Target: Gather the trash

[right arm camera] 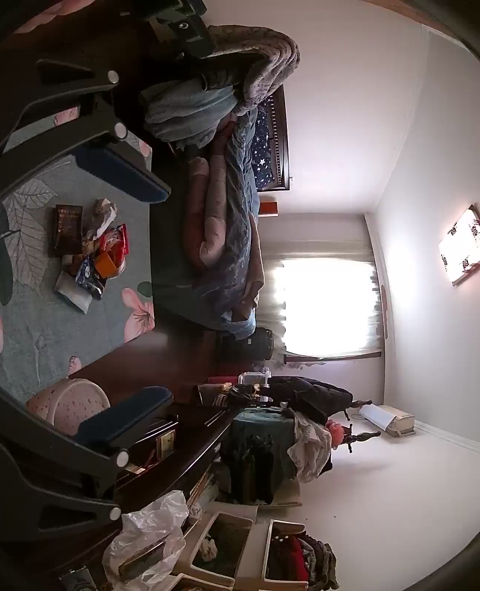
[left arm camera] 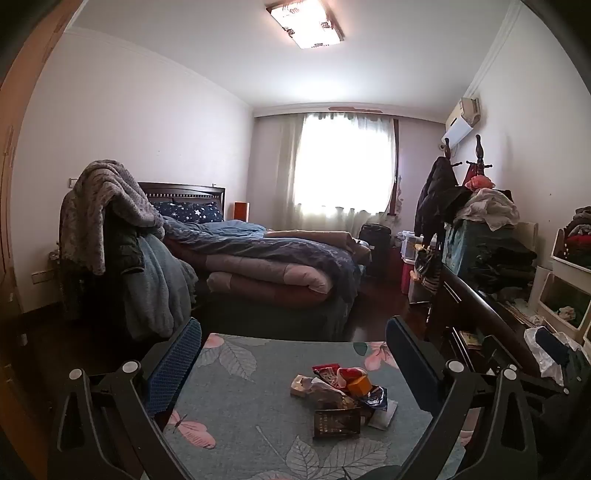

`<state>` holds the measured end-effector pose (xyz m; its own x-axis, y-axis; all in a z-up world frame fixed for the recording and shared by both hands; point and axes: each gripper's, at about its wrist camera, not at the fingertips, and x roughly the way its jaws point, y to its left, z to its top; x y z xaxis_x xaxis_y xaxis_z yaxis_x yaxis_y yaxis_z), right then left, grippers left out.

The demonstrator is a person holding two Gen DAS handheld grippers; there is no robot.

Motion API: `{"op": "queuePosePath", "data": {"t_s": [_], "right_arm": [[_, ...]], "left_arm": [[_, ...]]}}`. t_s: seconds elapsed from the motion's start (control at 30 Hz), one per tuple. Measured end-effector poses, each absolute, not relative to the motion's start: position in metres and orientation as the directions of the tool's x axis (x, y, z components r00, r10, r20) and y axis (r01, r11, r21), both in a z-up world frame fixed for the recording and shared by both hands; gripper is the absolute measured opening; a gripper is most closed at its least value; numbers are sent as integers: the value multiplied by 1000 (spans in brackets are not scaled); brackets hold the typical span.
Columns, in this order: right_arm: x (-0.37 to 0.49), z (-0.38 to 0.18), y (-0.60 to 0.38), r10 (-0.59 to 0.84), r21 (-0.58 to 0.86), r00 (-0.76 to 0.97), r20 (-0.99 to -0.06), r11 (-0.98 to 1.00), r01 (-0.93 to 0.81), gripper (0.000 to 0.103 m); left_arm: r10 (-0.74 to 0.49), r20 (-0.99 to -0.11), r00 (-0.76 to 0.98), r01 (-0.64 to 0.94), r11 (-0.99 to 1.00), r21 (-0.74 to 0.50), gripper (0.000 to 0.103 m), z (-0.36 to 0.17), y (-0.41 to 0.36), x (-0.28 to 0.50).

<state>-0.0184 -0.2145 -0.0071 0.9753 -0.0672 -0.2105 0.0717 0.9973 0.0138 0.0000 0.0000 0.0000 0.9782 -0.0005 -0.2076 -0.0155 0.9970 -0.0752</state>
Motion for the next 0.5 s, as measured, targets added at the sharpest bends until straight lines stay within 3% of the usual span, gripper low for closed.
{"op": "queuePosePath", "data": {"t_s": [0.5], "right_arm": [[-26,-3,-217,-81,21,983,-165,996,86,100]], "left_arm": [[2,-210,978,-19,996,-83,99,1,5,-2]]}}
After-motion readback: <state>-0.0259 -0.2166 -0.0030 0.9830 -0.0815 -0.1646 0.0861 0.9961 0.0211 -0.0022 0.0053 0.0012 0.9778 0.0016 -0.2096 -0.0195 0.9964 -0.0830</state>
